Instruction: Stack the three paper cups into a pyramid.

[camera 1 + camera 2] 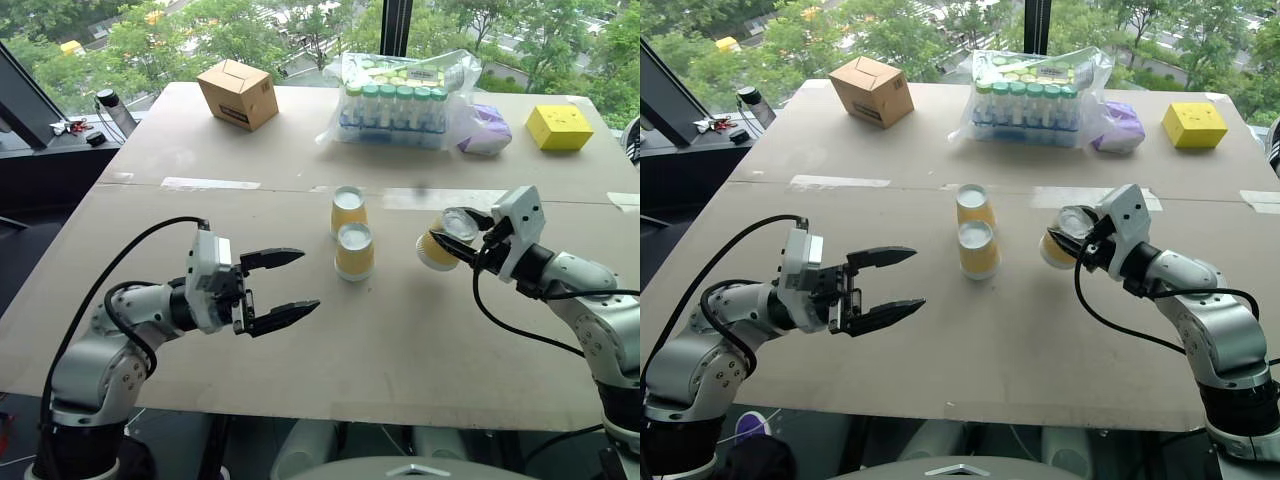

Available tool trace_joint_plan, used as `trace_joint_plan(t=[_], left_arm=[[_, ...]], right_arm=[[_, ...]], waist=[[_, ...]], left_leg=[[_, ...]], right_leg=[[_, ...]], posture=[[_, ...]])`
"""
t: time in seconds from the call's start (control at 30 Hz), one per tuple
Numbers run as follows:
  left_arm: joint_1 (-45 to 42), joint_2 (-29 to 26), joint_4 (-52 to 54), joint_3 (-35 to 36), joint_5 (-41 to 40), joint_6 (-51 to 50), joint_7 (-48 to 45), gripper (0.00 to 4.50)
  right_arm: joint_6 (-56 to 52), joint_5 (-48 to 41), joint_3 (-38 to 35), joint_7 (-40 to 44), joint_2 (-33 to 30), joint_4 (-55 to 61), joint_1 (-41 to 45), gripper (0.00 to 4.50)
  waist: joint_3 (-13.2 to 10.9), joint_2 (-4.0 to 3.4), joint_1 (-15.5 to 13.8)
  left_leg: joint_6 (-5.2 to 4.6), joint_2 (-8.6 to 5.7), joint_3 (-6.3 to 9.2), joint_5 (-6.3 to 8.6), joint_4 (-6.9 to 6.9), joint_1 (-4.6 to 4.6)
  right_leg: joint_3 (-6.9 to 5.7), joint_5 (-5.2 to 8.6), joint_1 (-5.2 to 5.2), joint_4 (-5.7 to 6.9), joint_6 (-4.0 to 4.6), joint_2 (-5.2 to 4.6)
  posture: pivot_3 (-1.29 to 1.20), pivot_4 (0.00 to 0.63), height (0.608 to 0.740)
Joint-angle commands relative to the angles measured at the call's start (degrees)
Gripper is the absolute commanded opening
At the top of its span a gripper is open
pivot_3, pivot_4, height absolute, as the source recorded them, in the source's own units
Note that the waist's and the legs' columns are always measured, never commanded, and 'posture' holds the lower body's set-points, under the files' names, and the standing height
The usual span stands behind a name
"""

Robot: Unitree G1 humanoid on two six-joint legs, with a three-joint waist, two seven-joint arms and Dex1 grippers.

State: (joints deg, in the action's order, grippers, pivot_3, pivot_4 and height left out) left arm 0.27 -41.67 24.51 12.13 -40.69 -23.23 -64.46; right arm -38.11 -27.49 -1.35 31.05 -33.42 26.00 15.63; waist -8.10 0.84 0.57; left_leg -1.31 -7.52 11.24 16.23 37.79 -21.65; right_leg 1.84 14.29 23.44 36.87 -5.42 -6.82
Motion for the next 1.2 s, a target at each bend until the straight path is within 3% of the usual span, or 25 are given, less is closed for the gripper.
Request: trace_joint_plan(t=[0.03, 0.4, 1.2], left_arm=[[0.95, -1.14, 1.53, 2.6, -2.02, 0.49, -1.04, 4.5], [5.89, -2.44, 3.96, 6.11, -3.39, 0.17, -1.0, 4.5], [7.99, -1.95, 4.77, 6.05, -2.51, 1.54, -0.67, 4.5]], right_arm=[[0.64, 1.32, 1.85, 1.28, 0.19, -1.94, 3.7, 2.27], [1.67, 1.64, 6.48, 7.84, 1.49, -5.89, 7.65, 2.27], [2.16, 7.35, 12.87, 8.33, 4.75, -5.27, 9.87, 2.27]], waist=[[0.0, 0.0, -0.02], [0.0, -0.01, 0.2], [-0.01, -0.01, 0.19]], left_leg=[[0.0, 0.0, 0.01, 0.0, -0.01, -0.01], [0.0, 0.0, -0.02, 0.0, -0.16, -0.04], [0.01, 0.01, -0.02, 0.0, -0.24, -0.04]], right_leg=[[-0.01, 0.0, 0.03, -0.01, 0.0, 0.0], [0.02, 0.0, 0.07, -0.05, 0.02, -0.02], [0.02, -0.01, 0.13, -0.06, 0.03, -0.01]], posture=[[0.0, 0.15, 0.74], [0.0, 0.15, 0.74], [0.0, 0.15, 0.74]])
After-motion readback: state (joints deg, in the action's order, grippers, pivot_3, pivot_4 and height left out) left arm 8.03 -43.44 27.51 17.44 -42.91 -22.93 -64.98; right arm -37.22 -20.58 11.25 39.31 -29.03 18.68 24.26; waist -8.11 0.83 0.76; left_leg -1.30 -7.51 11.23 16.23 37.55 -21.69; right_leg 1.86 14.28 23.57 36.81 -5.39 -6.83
